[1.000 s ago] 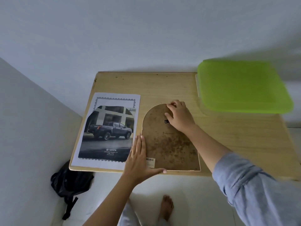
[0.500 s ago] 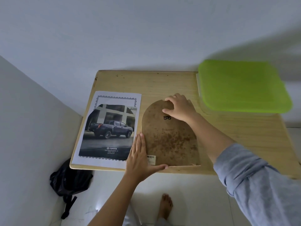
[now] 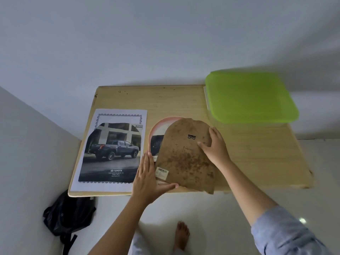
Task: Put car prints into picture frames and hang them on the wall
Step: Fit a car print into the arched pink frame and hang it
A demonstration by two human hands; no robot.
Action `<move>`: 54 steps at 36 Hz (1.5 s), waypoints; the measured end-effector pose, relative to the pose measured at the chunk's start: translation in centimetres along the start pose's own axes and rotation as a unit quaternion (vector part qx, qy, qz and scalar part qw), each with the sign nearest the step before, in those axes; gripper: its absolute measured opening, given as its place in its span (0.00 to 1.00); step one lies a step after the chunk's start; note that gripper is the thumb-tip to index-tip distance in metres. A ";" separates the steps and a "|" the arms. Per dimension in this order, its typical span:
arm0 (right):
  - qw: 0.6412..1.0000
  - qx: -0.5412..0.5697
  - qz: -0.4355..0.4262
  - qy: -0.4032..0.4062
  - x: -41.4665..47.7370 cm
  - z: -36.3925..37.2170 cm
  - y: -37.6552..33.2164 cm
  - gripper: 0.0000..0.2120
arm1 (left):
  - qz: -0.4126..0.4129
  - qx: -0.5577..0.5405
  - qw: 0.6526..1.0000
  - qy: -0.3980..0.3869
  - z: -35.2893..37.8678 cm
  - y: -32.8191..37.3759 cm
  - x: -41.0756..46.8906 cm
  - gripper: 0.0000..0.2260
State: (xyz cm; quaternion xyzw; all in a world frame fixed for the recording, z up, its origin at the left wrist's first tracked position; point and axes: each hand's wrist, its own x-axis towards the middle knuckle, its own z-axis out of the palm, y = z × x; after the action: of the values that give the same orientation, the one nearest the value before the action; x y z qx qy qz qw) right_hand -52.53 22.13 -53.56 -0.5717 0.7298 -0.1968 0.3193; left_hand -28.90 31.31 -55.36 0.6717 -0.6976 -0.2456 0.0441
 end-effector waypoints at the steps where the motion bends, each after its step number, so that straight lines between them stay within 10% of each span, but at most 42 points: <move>1: 1.000 0.019 0.016 0.018 -0.6 0.1 0.2 0.36 | 0.000 -0.002 1.000 0.000 0.0 0.0 0.0 0.61; 12: 0.975 0.191 0.075 0.083 -5.8 1.2 2.2 0.26 | 0.013 0.022 1.000 0.011 -0.1 -0.5 -0.6 0.59; 33: 0.970 0.089 0.168 0.152 -8.0 -6.5 9.7 0.27 | 0.028 0.066 0.997 0.002 0.3 -1.5 -1.0 0.57; 54: 0.976 -0.200 -0.084 0.025 -8.2 0.3 6.3 0.36 | 0.023 0.066 0.998 -0.002 0.7 -1.6 -0.9 0.57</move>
State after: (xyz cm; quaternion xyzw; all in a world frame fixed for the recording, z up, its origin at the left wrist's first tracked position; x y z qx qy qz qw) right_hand -55.54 31.74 -55.91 -0.6783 0.7114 -0.0874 0.1619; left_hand -27.62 32.45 -56.40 0.6561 -0.7278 -0.1994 0.0042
